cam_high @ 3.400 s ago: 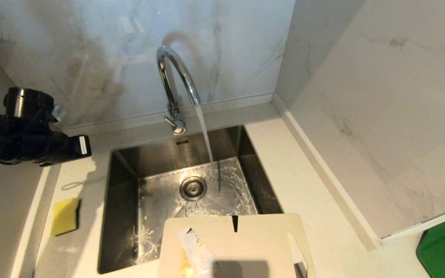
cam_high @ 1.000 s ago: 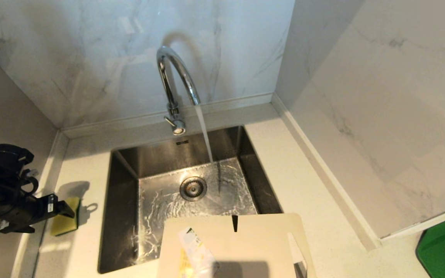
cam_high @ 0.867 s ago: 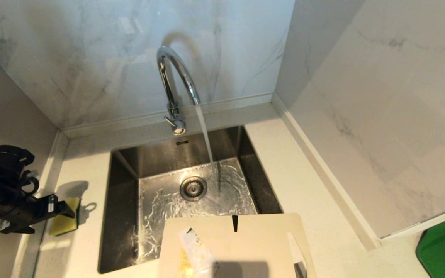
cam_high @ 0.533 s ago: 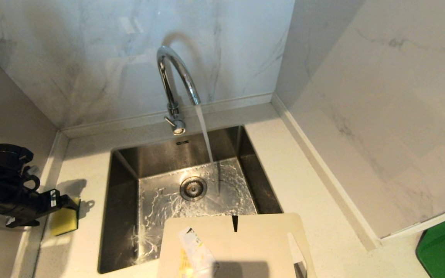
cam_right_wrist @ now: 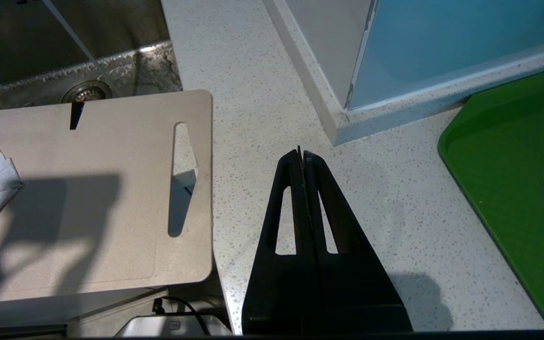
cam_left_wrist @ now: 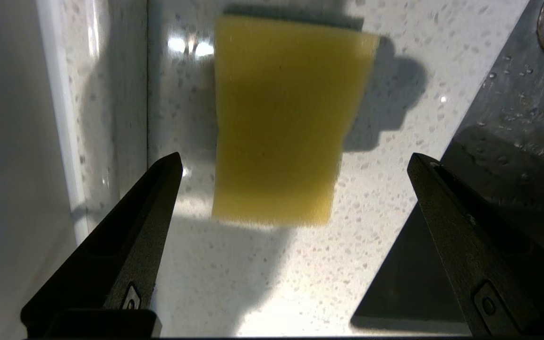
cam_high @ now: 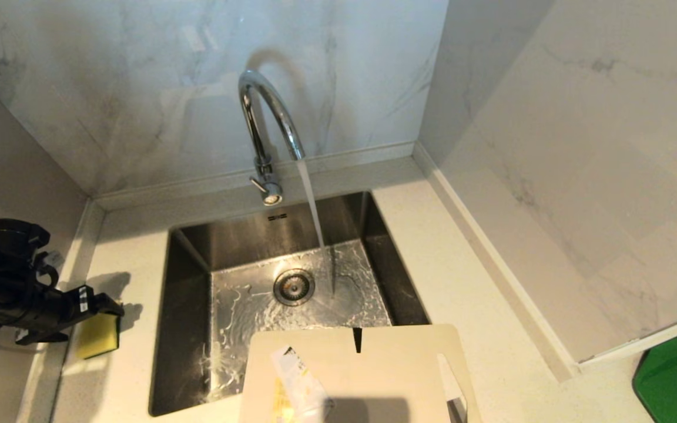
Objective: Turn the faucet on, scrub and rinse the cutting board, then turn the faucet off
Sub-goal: Pick up the cleaning cloth
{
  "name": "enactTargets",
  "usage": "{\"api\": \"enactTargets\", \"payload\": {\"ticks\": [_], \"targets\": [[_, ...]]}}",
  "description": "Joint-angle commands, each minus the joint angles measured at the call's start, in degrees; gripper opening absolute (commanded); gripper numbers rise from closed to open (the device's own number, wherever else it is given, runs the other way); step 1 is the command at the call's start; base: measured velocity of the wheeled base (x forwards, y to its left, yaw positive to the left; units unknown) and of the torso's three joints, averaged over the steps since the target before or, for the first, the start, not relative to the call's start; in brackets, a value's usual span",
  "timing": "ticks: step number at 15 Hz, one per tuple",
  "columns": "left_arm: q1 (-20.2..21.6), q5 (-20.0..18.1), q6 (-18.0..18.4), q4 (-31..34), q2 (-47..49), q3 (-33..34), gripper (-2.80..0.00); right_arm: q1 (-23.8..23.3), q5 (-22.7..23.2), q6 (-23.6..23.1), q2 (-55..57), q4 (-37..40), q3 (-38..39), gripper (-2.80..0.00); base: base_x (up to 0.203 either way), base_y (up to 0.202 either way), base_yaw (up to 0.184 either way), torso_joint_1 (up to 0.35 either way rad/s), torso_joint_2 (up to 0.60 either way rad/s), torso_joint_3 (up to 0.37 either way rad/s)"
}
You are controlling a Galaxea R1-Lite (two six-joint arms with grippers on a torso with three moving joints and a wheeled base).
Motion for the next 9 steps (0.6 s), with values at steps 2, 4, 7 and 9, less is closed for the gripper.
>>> {"api": "enactTargets", "payload": {"ticks": [2, 4, 7, 9], "targets": [[0.83, -0.03, -0.10, -1.72, 0.83, 0.20, 0.00, 0.00, 0.02, 0.01, -0.09, -0.02, 0.09, -2.80, 0.000, 0.000, 0.000, 0.000, 0.00, 0.000], [1.03, -0.13, -0.10, -2.13, 1.54, -0.01, 0.00, 0.00, 0.02, 0.01, 0.00, -0.02, 0.09, -2.80, 0.000, 0.000, 0.000, 0.000, 0.00, 0.000], [1.03, -1.18, -0.21, -4.92, 2.68, 0.41, 0.00, 0.00, 0.02, 0.01, -0.09, -0.02, 0.09, -2.80, 0.000, 0.000, 0.000, 0.000, 0.00, 0.000], [1.03, -1.26, -0.44, -5.81, 3.10, 0.43, 0.00, 0.00, 0.02, 0.01, -0.06, -0.02, 0.09, -2.80, 0.000, 0.000, 0.000, 0.000, 0.00, 0.000]]}}
